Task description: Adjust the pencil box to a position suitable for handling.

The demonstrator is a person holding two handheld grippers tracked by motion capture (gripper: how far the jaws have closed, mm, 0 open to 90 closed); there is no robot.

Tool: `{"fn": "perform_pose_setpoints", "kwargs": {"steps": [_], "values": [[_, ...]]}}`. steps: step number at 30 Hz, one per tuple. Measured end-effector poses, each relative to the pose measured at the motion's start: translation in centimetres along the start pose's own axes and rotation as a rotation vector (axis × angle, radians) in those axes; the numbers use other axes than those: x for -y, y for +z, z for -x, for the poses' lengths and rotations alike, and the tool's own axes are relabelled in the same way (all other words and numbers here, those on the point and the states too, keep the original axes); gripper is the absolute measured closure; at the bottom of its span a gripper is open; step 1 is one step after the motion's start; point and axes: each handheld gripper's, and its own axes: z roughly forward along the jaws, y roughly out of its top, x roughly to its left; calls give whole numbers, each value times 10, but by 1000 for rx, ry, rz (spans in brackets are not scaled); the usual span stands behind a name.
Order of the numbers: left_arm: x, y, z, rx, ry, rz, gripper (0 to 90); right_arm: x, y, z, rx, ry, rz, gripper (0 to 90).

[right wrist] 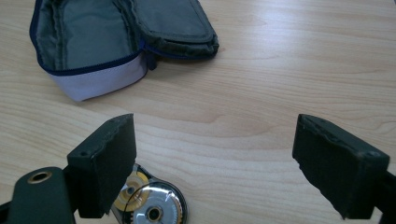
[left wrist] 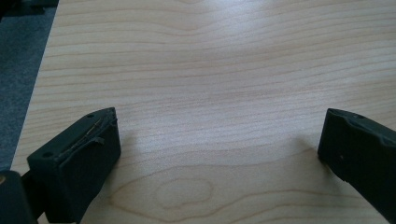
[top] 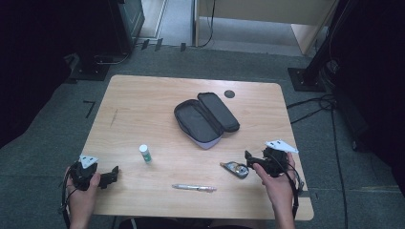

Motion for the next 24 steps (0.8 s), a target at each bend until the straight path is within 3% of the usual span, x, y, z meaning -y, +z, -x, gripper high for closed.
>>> {"fn": "perform_pose_setpoints", "kwargs": {"steps": [4,8,12,20,24], "values": [[0,0,0,0,0,-1,0,-3,5,-7,27,15,-6,130],[0,0,0,0,0,0,0,-8,11,-15,35,-5,-3,136],[0,0,0,0,-1,0,0,-14,16,-22,25,-7,26,223],[0,0,0,0,0,0,0,-18,24,-29,-2,36,39,359],[0,0,0,1,0,0,0,-19,30,-34,0,16,31,409]]}}
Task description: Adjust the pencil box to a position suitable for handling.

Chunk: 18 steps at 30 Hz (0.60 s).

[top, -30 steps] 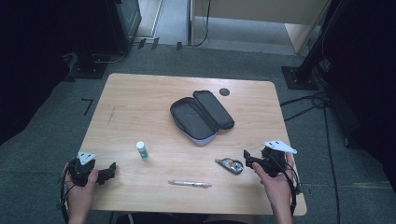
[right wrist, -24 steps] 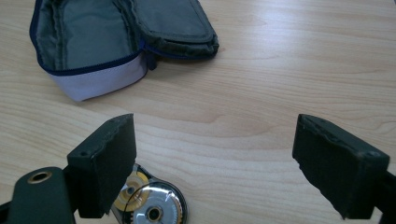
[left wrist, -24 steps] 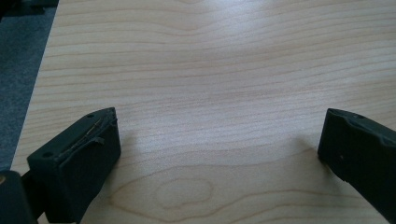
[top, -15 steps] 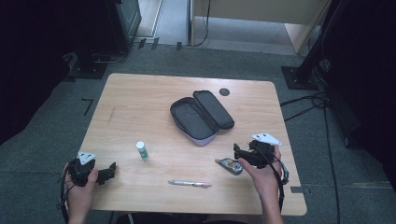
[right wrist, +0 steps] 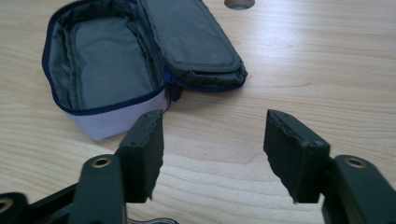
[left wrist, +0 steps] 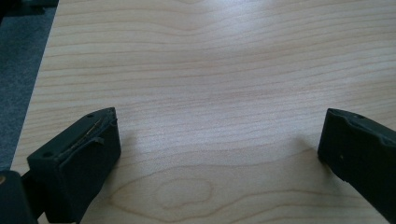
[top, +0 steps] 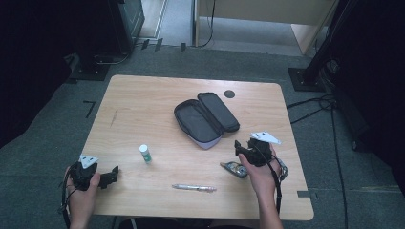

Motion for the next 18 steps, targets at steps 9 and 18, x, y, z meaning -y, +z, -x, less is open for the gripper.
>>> {"fn": "perform_pose_setpoints", "kwargs": {"steps": [9,18], "values": [[0,0,0,0,-1,0,0,-1,16,-9,-19,44,-23,501],[0,0,0,0,0,0,0,-3,29,-17,-43,101,-15,550]]}}
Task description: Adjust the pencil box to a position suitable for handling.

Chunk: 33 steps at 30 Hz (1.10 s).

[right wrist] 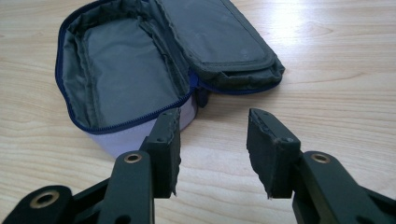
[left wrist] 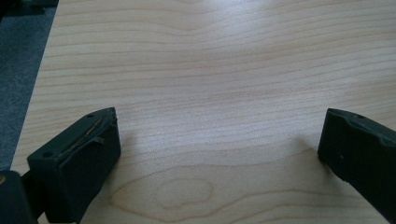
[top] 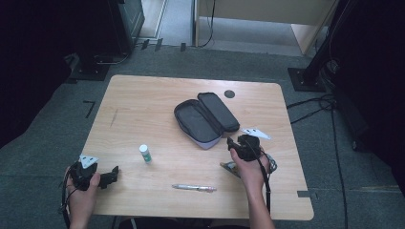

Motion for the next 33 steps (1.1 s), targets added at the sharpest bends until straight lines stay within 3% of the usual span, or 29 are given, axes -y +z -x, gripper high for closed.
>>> {"fn": "perform_pose_setpoints", "kwargs": {"steps": [11,21,29,33], "values": [[0,0,0,0,0,0,0,-4,19,-13,-24,35,-32,548],[0,0,0,0,0,0,0,-11,42,-25,17,62,-61,490],[0,0,0,0,0,0,0,-12,51,-26,17,121,-74,476],[0,0,0,0,0,0,0,-12,54,-28,20,121,-78,460]]}}
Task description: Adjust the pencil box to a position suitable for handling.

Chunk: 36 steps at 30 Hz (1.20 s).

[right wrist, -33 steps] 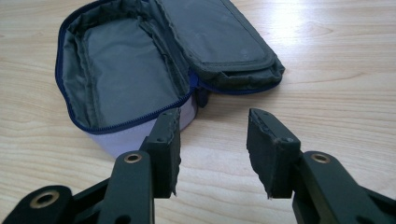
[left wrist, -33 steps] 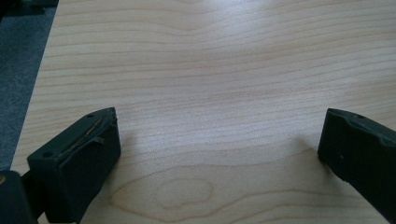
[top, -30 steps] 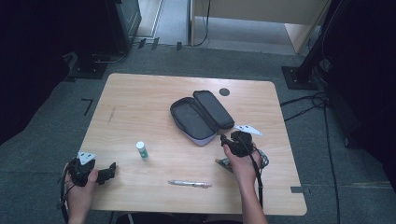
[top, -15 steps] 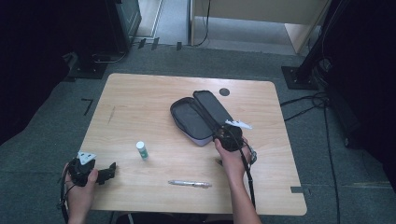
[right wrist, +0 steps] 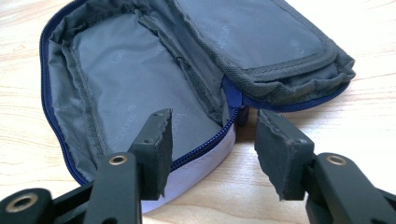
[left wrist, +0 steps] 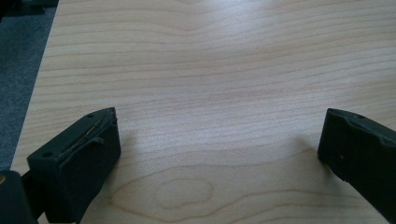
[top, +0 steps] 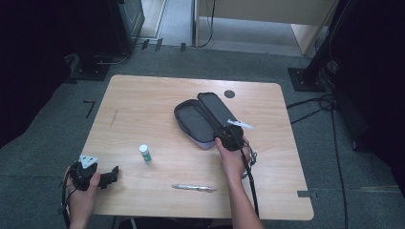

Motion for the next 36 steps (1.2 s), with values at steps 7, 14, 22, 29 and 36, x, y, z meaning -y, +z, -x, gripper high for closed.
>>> {"fn": "perform_pose_setpoints", "kwargs": {"steps": [7,14,22,29,36], "values": [[0,0,0,0,1,0,0,2,7,-6,24,11,-40,428],[0,0,0,0,0,0,0,3,13,-9,32,23,-76,434],[0,0,0,0,0,0,0,4,16,-10,20,27,-95,502],[0,0,0,0,1,0,0,4,16,-6,32,14,-101,580],[0,0,0,0,1,0,0,4,17,-3,51,13,-107,651]]}}
